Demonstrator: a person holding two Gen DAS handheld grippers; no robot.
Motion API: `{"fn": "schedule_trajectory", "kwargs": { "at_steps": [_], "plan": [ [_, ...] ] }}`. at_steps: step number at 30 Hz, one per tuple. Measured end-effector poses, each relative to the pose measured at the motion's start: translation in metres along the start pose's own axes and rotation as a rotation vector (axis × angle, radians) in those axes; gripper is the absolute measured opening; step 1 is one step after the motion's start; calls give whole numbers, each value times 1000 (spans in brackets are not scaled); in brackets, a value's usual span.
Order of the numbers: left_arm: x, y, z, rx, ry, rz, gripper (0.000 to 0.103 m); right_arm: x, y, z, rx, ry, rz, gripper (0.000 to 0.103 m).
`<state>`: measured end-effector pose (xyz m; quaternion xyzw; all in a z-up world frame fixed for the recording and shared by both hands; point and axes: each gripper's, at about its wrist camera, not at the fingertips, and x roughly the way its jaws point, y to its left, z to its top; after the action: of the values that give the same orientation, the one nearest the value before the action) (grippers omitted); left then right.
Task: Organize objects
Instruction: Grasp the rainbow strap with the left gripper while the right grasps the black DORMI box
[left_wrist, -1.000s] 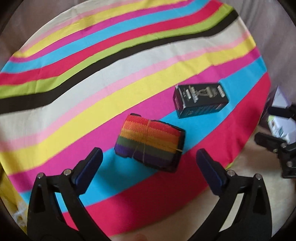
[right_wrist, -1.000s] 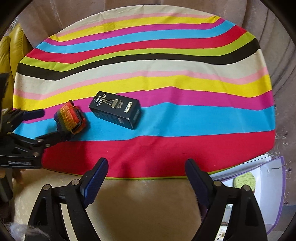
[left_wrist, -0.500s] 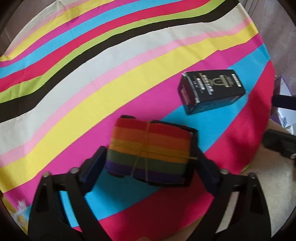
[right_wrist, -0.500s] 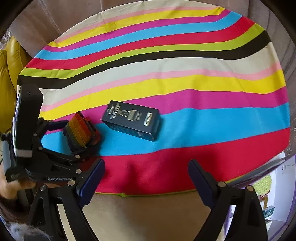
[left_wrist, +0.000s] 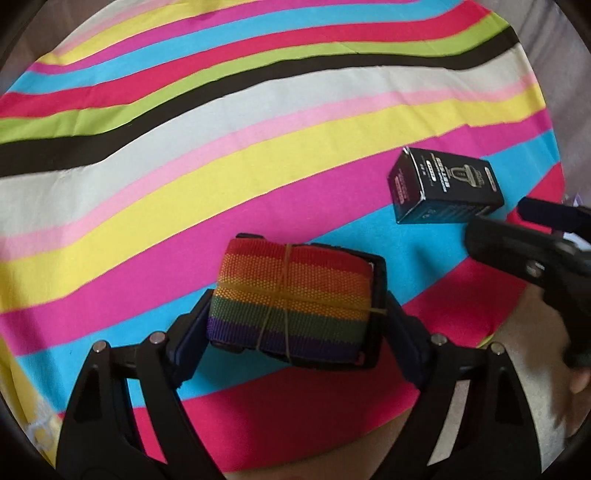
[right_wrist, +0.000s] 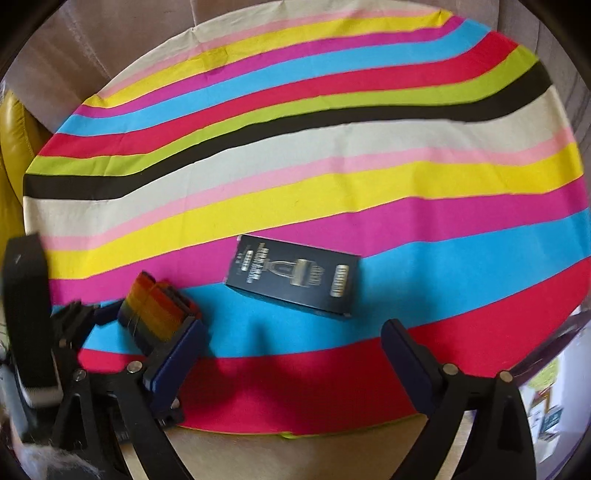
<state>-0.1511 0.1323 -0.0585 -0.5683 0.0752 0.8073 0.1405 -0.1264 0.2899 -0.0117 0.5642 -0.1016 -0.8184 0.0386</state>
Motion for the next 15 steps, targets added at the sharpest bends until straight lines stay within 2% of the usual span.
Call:
{"fn": "schedule_trajectory", "kwargs": {
  "at_steps": [9, 15],
  "plan": [
    [-28, 16, -28, -111, -62, 8, 87, 16, 4, 12, 50, -12, -36, 98],
    [-46, 21, -40, -171, -124, 61, 87, 29, 10, 19, 53, 0, -80, 98]
  ]
}}
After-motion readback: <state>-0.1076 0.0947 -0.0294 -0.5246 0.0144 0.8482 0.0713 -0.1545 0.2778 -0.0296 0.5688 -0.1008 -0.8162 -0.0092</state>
